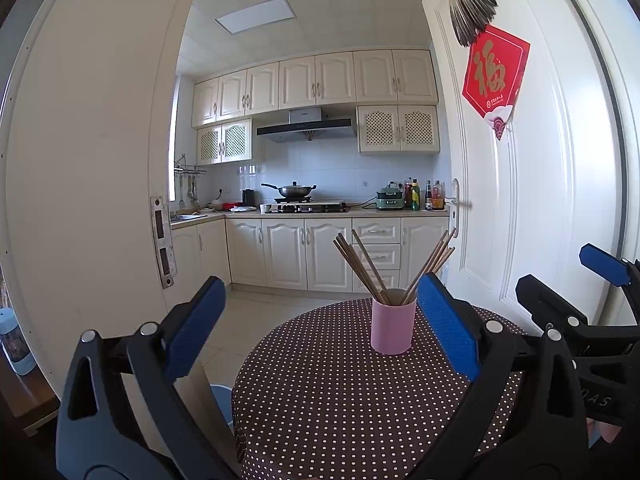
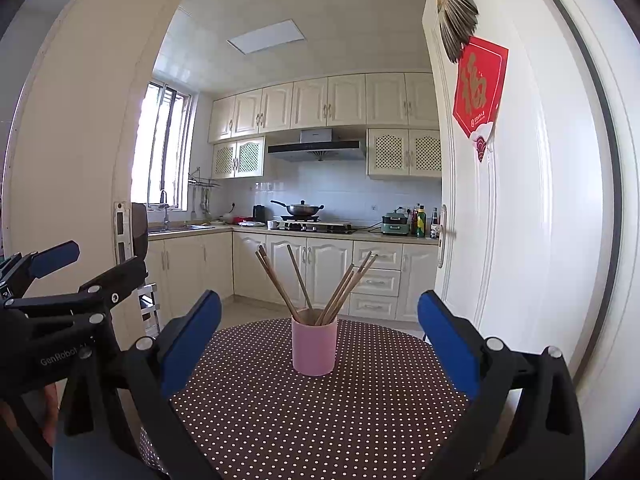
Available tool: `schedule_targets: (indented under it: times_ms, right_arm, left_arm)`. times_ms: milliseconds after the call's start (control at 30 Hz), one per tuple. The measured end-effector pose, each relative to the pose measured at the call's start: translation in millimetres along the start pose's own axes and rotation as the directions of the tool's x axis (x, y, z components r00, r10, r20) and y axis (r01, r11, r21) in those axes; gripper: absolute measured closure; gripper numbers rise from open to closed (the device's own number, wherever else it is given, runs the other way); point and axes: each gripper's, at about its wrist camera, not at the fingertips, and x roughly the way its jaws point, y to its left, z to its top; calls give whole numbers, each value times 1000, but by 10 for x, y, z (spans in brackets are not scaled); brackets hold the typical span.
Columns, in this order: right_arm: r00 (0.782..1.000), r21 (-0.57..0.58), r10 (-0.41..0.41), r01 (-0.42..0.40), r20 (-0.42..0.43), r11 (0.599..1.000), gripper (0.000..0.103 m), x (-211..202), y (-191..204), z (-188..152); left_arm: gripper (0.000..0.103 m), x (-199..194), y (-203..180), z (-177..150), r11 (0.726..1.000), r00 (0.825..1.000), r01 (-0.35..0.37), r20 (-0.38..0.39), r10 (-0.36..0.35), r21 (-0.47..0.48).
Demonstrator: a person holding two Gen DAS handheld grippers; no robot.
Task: Organize utensils
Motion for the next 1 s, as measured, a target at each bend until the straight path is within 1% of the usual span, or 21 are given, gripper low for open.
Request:
schedule_targets:
  times_ms: [1000]
  right_arm:
    - [1000, 5, -6, 6, -8, 1000, 8, -2, 0, -16]
  left_arm:
    - [8, -1, -48, -31, 1000, 1000, -6, 1, 6, 12]
